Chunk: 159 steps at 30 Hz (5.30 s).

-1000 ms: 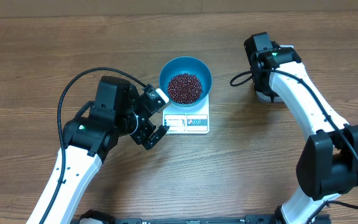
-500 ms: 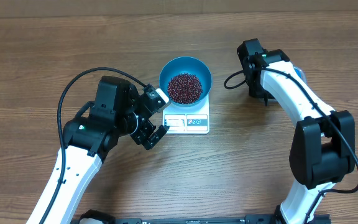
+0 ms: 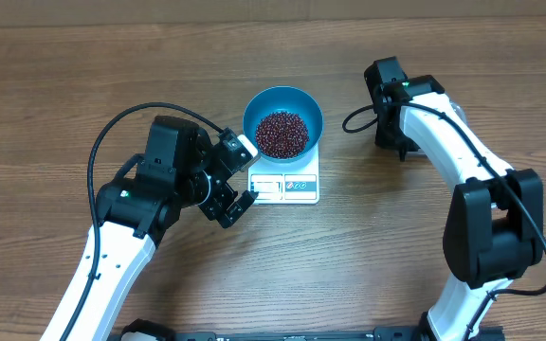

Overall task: Scoop item into bowl and weigh 150g on scale
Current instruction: 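Lower the scoop into the beans in the tub, then drag the scoop through the beans and lift it filled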

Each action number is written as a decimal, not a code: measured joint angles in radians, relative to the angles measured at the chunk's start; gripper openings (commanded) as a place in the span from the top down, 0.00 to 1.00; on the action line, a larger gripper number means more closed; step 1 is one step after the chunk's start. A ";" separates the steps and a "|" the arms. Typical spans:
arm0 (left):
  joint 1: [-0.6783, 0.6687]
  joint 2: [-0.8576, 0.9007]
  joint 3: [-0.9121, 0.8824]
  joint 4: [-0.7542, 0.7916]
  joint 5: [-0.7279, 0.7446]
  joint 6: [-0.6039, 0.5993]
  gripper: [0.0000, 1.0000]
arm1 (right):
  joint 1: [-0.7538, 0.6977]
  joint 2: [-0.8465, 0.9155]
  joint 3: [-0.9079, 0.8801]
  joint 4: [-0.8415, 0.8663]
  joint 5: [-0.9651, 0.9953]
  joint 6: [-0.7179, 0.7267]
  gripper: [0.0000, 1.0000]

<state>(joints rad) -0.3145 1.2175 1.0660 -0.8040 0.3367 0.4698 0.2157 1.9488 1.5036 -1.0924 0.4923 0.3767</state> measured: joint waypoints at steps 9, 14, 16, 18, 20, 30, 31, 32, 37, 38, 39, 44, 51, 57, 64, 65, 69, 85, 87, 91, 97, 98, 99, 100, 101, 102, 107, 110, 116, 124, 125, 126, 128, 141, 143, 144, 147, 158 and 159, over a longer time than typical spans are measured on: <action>0.000 0.000 0.000 0.000 0.000 0.000 0.00 | -0.001 -0.049 -0.002 0.006 -0.085 -0.011 0.96; 0.000 0.000 0.000 0.000 0.000 0.000 0.01 | -0.004 -0.049 -0.002 0.019 -0.127 -0.011 0.96; 0.000 0.000 0.000 0.000 0.000 0.000 0.00 | -0.009 -0.050 -0.002 0.025 -0.145 -0.011 0.96; 0.000 0.000 0.000 0.000 0.000 0.000 0.00 | -0.017 -0.050 -0.002 0.031 -0.172 -0.010 0.96; 0.000 0.000 0.000 0.000 0.000 0.000 0.01 | -0.026 -0.050 -0.002 0.037 -0.195 -0.011 0.96; 0.000 0.000 0.000 0.000 0.000 0.000 0.00 | -0.061 -0.059 -0.002 0.042 -0.262 -0.010 0.96; 0.000 0.000 0.000 0.000 0.000 0.000 0.00 | -0.064 -0.059 -0.002 0.042 -0.265 -0.010 0.96; 0.000 0.000 0.000 0.000 0.000 0.000 0.00 | -0.064 -0.060 -0.002 0.042 -0.269 -0.010 0.96; 0.000 0.000 0.000 0.000 0.000 0.000 0.00 | -0.068 -0.060 -0.002 0.047 -0.286 -0.003 0.96; 0.000 0.000 0.000 0.000 0.000 0.000 0.00 | -0.072 -0.060 -0.002 0.051 -0.296 0.002 0.96; 0.000 0.000 0.000 0.000 0.000 0.000 0.00 | -0.076 -0.060 -0.002 0.056 -0.309 0.006 0.96; 0.000 0.000 0.000 0.000 0.000 0.000 0.01 | -0.121 -0.064 -0.002 0.079 -0.422 0.019 0.96; 0.000 0.000 0.000 0.000 0.000 0.000 0.00 | -0.206 -0.076 -0.002 0.079 -0.582 0.039 0.96; 0.000 0.000 0.000 0.000 0.000 0.000 0.01 | -0.249 -0.079 -0.002 0.070 -0.655 0.041 0.96; 0.000 0.000 0.000 0.000 0.000 0.000 0.01 | -0.275 -0.080 -0.002 0.056 -0.702 0.042 0.96; 0.000 0.000 0.000 0.000 0.000 0.000 0.01 | -0.280 -0.080 -0.002 0.055 -0.709 0.041 0.96; 0.000 0.000 0.000 0.000 0.000 0.000 0.01 | -0.304 -0.080 -0.002 0.055 -0.752 0.038 0.96; 0.000 0.000 0.000 0.000 0.000 0.000 0.01 | -0.422 -0.079 -0.002 0.004 -0.919 -0.069 0.96; 0.000 0.000 0.000 0.000 0.000 0.000 0.00 | -0.439 -0.079 -0.002 -0.010 -0.938 -0.095 0.96; 0.000 0.000 0.000 0.000 0.000 0.000 0.00 | -0.457 -0.079 -0.002 -0.028 -0.964 -0.138 0.96; 0.000 0.000 0.000 0.000 0.000 0.000 0.01 | -0.472 -0.079 -0.002 -0.046 -0.993 -0.181 0.96; 0.000 0.000 0.000 0.000 0.000 0.000 0.00 | -0.477 -0.079 -0.002 -0.048 -0.997 -0.187 0.96; 0.000 0.000 0.000 0.000 0.000 0.000 0.00 | -0.478 -0.079 -0.002 -0.050 -1.003 -0.190 0.96; 0.000 0.000 0.000 0.000 0.000 0.000 0.00 | -0.483 -0.079 -0.002 -0.052 -1.008 -0.195 0.96; 0.000 0.000 0.000 0.000 0.000 0.000 0.00 | -0.486 -0.079 -0.002 -0.054 -1.013 -0.195 0.96; 0.000 0.000 0.000 0.000 0.000 0.000 0.00 | -0.489 -0.079 -0.002 -0.054 -1.015 -0.198 0.96; 0.000 0.000 0.000 0.000 0.000 0.000 0.01 | -0.504 -0.079 -0.002 -0.064 -1.029 -0.202 0.96; 0.000 0.000 0.000 0.000 0.000 0.000 0.01 | -0.517 -0.079 -0.002 -0.071 -1.038 -0.204 0.96; 0.000 0.000 0.000 0.000 0.000 0.000 0.00 | -0.547 -0.079 -0.002 -0.076 -1.048 -0.205 0.96; 0.000 0.000 0.000 0.000 0.000 0.000 0.00 | -0.583 -0.079 -0.002 -0.077 -1.061 -0.206 0.96; 0.000 0.000 0.000 0.000 0.000 0.000 0.00 | -0.587 -0.079 -0.002 -0.078 -1.065 -0.206 0.96; 0.000 0.000 0.000 0.000 0.000 0.000 0.00 | -0.592 -0.079 -0.002 -0.079 -1.073 -0.209 0.96; 0.000 0.000 0.000 0.000 0.000 0.000 0.00 | -0.599 -0.079 -0.002 -0.079 -1.088 -0.212 0.96; 0.000 0.000 0.000 0.000 0.000 0.000 0.00 | -0.634 -0.079 -0.002 -0.116 -1.205 -0.277 0.96; 0.000 0.000 0.000 0.000 0.000 0.000 0.00 | -0.639 -0.079 -0.002 -0.117 -1.216 -0.285 0.96; 0.000 0.000 0.000 0.000 0.000 0.000 0.00 | -0.642 -0.079 -0.002 -0.120 -1.221 -0.292 0.96; 0.000 0.000 0.000 0.000 0.000 0.000 0.00 | -0.655 -0.079 -0.002 -0.133 -1.242 -0.317 0.96; 0.000 0.000 0.000 0.000 0.000 0.000 0.00 | -0.737 -0.079 -0.002 -0.199 -1.338 -0.456 0.96; 0.000 0.000 0.000 0.000 0.000 0.000 0.00 | -0.743 -0.079 -0.002 -0.204 -1.350 -0.472 0.96</action>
<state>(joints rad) -0.3145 1.2175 1.0660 -0.8040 0.3363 0.4694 -0.5278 1.8694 1.5017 -1.2968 -0.8581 -0.0952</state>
